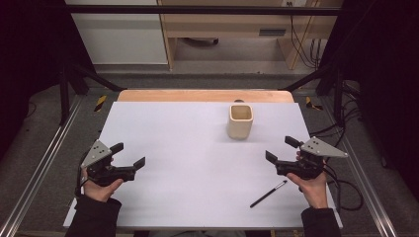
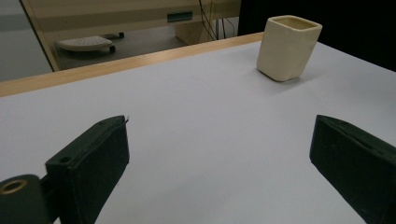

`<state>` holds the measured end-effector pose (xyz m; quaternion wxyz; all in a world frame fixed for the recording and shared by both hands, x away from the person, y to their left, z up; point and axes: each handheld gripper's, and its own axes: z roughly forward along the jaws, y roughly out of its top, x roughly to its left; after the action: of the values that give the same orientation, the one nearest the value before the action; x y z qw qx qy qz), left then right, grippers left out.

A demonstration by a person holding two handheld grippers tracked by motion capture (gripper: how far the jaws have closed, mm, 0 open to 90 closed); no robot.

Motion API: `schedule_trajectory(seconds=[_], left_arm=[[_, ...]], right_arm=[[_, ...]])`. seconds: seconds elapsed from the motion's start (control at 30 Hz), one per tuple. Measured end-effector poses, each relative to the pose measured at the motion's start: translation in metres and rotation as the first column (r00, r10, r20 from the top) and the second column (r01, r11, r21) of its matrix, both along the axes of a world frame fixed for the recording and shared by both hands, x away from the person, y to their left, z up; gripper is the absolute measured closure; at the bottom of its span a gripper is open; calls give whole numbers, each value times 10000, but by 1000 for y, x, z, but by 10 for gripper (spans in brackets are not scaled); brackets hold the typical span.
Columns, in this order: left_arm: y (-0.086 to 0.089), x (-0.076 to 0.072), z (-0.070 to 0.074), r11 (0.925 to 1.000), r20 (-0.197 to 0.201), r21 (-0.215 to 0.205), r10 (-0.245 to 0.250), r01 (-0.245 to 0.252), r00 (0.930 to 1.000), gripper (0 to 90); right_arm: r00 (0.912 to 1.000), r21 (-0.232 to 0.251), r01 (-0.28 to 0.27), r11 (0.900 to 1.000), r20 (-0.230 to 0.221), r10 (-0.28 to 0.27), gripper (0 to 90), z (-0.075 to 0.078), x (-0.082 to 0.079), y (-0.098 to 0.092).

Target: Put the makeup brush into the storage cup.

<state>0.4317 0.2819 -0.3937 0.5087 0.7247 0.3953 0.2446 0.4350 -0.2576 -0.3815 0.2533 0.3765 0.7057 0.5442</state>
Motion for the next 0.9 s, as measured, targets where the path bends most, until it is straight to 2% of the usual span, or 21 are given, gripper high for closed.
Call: schedule_trajectory(seconds=[0.33, 0.6, 0.63, 0.9], left_arm=[[1, 1, -3, 10000, -56, 34, 8, -7, 10000, 43], [3, 2, -4, 10000, -110, 85, 43, -42, 9999, 44], [4, 2, -5, 9999, -126, 97, 64, -63, 9999, 44], [5, 2, -7, 9999, -164, 127, 90, -88, 9998, 44]], right_arm=[[9999, -204, 34, 9998, -96, -36, 110, -2, -1, -2], [9992, -413, -70, 9991, -395, 53, 106, -6, 0, 0], [9989, -576, -151, 9982, -463, 125, 103, -7, 0, 0], [9974, -898, -253, 9956, -695, 190, 99, -11, -1, 3]])
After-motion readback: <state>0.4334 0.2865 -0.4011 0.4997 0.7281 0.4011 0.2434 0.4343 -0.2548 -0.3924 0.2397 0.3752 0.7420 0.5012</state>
